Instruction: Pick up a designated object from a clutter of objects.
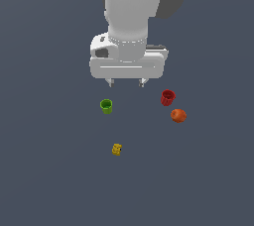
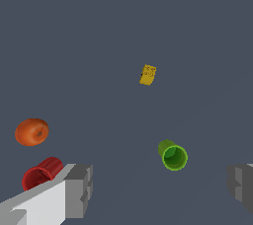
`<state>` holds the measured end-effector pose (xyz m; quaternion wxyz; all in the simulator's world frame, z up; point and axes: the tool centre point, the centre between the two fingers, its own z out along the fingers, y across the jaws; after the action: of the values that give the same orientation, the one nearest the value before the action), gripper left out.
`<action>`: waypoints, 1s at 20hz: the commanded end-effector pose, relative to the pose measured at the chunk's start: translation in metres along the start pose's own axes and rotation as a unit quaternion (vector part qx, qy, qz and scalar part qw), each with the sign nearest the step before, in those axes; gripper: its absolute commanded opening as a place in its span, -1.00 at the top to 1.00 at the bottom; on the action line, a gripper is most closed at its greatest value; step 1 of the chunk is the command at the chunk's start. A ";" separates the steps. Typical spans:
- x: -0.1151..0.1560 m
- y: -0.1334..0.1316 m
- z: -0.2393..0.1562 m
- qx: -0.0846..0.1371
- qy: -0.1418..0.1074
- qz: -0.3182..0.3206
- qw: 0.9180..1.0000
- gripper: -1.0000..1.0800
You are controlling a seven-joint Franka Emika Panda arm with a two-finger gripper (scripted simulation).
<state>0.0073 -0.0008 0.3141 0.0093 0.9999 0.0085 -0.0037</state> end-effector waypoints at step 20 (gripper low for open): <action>0.018 -0.018 0.015 -0.005 0.010 -0.026 1.000 -0.92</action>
<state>0.0220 0.0187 0.3037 0.0148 0.9991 0.0386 0.0065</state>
